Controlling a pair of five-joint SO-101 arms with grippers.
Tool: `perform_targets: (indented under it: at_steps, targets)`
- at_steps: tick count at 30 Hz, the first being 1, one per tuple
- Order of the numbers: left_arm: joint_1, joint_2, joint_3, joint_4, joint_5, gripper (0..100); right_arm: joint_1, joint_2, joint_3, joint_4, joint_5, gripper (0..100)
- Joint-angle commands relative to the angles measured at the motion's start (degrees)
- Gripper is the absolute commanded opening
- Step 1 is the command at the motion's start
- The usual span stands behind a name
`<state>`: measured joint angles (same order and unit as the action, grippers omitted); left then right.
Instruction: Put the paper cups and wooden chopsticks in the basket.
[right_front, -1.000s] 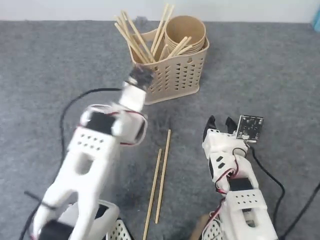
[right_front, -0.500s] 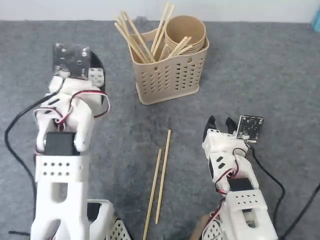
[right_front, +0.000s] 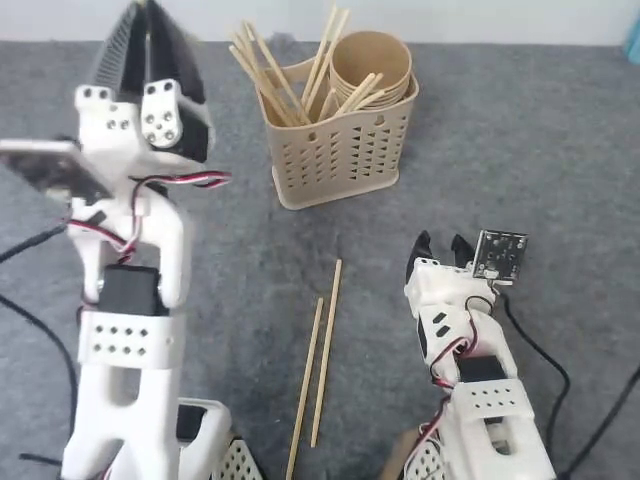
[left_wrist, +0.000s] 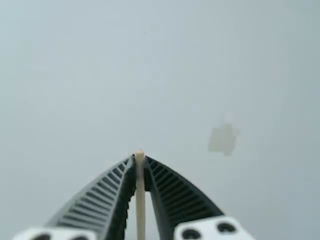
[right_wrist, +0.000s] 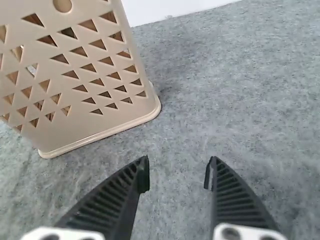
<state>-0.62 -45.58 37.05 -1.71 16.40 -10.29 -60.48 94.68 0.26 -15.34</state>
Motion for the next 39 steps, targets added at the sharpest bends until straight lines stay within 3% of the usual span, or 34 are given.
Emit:
perform_targets:
  at_steps: [1, 13, 19, 23, 27, 29, 32, 36, 39]
  targets:
    - [4.3, 3.1, -3.0, -9.0, 5.9, 1, 0.5, -0.8, 0.6, -1.0, -0.1, 19.3]
    - [5.8, 17.1, -8.7, -5.5, 5.9, 1, 0.6, -0.9, 0.6, -1.0, -0.1, 19.3]
    - [5.9, 22.0, -9.8, 2.9, 5.9, 1, 0.7, -0.7, 0.0, -0.6, 2.0, 19.1]
    - [5.4, 25.0, -11.9, 3.6, 5.9, 2, 0.7, -0.7, 0.0, -0.6, 2.2, 19.1]
    - [4.0, 25.5, -12.7, 5.9, 5.7, 18, 0.7, -0.7, 0.1, -0.6, 2.2, 19.1]
    - [3.5, 23.8, -13.1, 12.7, 3.4, 32, 0.7, -0.7, 0.1, -0.6, 2.2, 19.1]
    - [2.6, 19.3, -16.6, 29.6, 2.5, 46, 0.7, -0.7, 0.1, -0.6, 2.2, 19.1]
    - [2.5, 12.7, -23.9, 51.8, 2.4, 48, 0.6, -0.7, 0.2, -0.6, 2.2, 19.1]
    - [3.2, 9.3, -26.3, 63.2, 2.5, 48, 0.5, -0.7, 0.2, -0.6, 2.2, 19.1]
